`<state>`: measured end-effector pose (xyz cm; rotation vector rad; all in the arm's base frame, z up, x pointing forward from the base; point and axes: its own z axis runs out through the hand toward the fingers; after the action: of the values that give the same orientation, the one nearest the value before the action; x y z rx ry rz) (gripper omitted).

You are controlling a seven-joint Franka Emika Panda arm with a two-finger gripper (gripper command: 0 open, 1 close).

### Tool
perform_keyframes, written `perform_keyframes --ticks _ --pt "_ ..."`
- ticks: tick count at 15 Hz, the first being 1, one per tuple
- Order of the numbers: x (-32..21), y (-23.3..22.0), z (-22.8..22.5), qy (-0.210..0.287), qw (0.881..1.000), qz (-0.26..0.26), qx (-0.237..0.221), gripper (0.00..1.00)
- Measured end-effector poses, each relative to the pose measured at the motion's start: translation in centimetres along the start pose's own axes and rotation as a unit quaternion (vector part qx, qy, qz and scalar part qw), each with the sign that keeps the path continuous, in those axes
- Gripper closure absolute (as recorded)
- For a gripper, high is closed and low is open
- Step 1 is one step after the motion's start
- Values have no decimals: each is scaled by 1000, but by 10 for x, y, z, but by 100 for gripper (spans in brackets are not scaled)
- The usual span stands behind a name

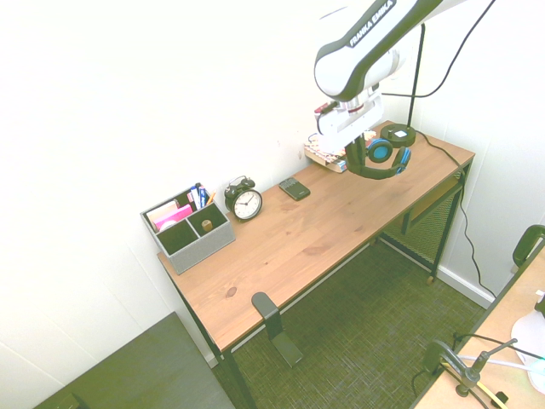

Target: Hang the headphone

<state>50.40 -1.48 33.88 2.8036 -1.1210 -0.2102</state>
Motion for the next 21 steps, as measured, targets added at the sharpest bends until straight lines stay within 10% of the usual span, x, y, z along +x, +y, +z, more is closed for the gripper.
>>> perform_keyframes --ticks 5,13,21 --pt "-150 -80 9 6 999 26 -45 100" --pt "-288 -145 122 29 989 136 47 100" --pt "-326 -196 223 21 989 135 62 100"
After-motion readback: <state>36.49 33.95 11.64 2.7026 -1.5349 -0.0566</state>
